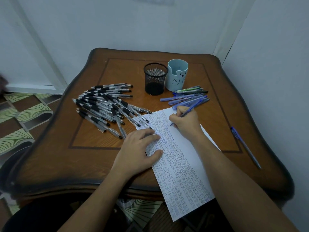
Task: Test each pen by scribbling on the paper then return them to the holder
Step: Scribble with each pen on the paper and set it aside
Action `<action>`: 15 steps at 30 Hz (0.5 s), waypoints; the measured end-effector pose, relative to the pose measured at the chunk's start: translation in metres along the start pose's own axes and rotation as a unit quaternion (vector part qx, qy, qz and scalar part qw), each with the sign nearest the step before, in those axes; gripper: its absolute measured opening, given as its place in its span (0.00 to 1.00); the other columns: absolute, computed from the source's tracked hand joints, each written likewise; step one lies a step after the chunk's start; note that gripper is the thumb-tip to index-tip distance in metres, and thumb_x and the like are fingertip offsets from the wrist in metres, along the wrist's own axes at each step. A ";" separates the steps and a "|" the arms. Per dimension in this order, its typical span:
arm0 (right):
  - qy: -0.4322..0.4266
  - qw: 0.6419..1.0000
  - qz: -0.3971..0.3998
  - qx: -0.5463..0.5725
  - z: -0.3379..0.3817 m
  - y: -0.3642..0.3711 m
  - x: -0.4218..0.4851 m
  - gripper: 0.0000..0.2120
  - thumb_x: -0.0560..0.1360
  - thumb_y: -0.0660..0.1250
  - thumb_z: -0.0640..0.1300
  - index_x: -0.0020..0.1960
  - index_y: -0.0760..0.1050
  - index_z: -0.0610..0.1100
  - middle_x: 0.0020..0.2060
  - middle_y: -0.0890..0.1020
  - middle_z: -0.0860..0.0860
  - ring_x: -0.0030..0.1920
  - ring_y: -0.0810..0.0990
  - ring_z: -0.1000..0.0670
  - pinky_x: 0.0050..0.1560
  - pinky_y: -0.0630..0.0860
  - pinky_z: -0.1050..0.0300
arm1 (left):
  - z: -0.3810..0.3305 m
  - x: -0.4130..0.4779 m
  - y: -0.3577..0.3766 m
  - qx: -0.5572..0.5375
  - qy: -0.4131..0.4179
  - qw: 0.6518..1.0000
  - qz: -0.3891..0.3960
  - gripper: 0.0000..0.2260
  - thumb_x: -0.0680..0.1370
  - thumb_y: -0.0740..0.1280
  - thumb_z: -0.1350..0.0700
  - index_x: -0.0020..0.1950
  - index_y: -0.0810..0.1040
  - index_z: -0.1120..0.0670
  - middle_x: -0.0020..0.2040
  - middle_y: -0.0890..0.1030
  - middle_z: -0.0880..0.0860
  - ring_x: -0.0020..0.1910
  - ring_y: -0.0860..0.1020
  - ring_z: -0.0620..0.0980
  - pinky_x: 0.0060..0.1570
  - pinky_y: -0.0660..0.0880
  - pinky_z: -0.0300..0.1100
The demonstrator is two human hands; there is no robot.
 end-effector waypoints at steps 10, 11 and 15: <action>0.007 1.000 -0.008 0.016 -0.005 0.000 0.003 0.23 0.69 0.69 0.31 0.26 0.62 0.49 0.27 0.63 0.46 0.33 0.69 0.47 0.40 0.74 0.58 | 0.001 0.000 0.001 -0.001 -0.002 1.000 -0.004 0.22 0.73 0.63 0.37 0.61 0.80 0.47 0.60 0.77 0.46 0.61 0.74 0.45 0.63 0.68 0.48; 0.013 1.000 -0.010 0.020 -0.006 -0.001 0.003 0.23 0.69 0.69 0.31 0.26 0.62 0.49 0.26 0.63 0.46 0.33 0.70 0.46 0.38 0.73 0.58 | 0.001 0.000 0.001 -0.001 -0.002 1.000 -0.004 0.22 0.73 0.63 0.37 0.61 0.80 0.47 0.60 0.77 0.46 0.61 0.74 0.45 0.63 0.67 0.47; 0.023 0.999 -0.012 0.020 -0.008 -0.001 0.004 0.22 0.70 0.70 0.31 0.27 0.63 0.48 0.25 0.66 0.48 0.32 0.75 0.45 0.37 0.74 0.58 | 0.001 0.000 0.000 -0.002 -0.005 1.000 0.001 0.23 0.73 0.62 0.37 0.62 0.80 0.47 0.61 0.77 0.45 0.62 0.73 0.44 0.63 0.66 0.45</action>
Point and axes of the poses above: each hand's wrist, its own x-axis towards the middle knuckle, its own y-axis out of the palm, z = x × y, the point moved 5 cm from there along x, towards the middle knuckle
